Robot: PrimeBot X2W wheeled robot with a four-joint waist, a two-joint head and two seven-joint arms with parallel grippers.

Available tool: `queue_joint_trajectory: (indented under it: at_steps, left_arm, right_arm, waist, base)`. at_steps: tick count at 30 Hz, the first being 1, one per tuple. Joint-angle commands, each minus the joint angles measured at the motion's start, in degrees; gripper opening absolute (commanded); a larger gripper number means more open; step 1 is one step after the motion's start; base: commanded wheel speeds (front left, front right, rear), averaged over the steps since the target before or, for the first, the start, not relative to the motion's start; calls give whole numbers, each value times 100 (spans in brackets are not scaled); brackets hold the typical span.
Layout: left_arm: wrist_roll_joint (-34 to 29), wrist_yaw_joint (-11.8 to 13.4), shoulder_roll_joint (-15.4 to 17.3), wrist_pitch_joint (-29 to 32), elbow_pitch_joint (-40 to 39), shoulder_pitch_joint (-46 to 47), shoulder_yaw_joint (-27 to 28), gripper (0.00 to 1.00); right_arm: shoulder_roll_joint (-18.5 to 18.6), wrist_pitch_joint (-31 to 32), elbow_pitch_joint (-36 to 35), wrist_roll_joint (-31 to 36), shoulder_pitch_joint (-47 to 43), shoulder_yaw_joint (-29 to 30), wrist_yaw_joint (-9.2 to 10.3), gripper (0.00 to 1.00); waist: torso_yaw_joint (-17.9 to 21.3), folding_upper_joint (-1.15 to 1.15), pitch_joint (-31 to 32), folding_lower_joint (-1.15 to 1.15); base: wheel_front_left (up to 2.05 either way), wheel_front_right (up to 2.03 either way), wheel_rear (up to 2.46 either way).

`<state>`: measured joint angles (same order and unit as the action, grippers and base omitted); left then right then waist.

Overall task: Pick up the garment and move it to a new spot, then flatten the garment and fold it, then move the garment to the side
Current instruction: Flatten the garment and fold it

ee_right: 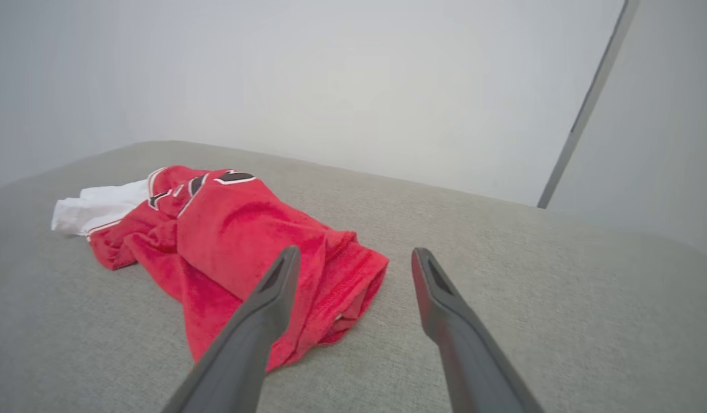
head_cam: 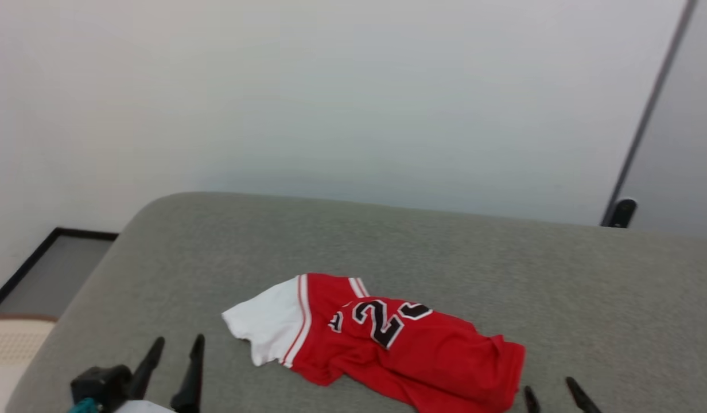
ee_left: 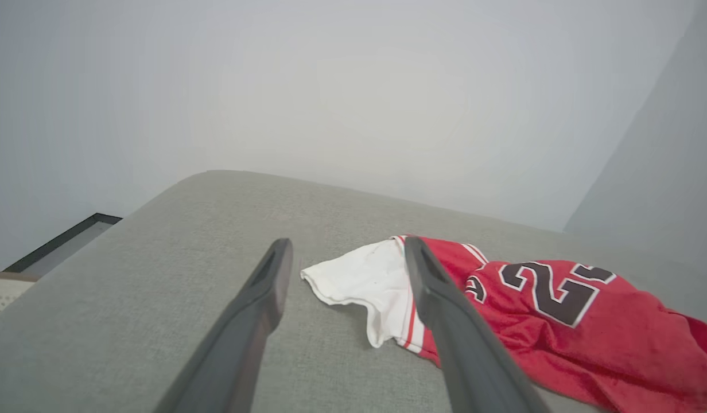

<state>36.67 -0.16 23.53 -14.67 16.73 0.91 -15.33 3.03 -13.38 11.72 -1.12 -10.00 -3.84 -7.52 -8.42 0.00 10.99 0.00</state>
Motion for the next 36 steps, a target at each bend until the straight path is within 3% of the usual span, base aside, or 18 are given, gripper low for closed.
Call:
queue_joint_trajectory:
  at_steps: [1, 6, 13, 25, 28, 36]
  left_arm:
    - [-28, 69, 9, -27, 21, -6, 64, 100]
    - [-31, 316, 114, -50, -80, -268, 469, 100]
    - [88, 375, 124, -47, -342, -526, 837, 100]
    - [70, 306, -234, -49, -402, -523, 725, 100]
    - [68, 253, -328, -48, -365, -436, 692, 100]
    - [63, 86, -597, -46, -188, -246, 611, 100]
  right_arm:
    - [-25, -21, -2, -14, 84, -89, 6, 100]
    - [-20, 63, 85, -96, 236, -433, 6, 100]
    - [26, 825, 204, -184, 487, -456, 6, 100]
    - [904, 3174, 43, -1127, 1811, -978, 6, 100]
    - [1134, 3739, 206, -1359, 2159, -1209, 6, 100]
    - [1334, 5424, 1069, -2144, 3029, -1730, 6, 100]
  waist:
    - [-268, 0, -4, 0]
    - [-692, 0, -32, 0]
    - [-1150, 0, -82, 0]
    - [-1358, 0, -285, 0]
    - [-1437, 0, -360, 0]
    - [-1659, 0, -581, 0]
  base:
    - [0, 0, 0]
    - [0, 0, 0]
    - [0, 0, 0]
    - [0, 0, 0]
    - [0, 0, 0]
    - [0, 0, 0]
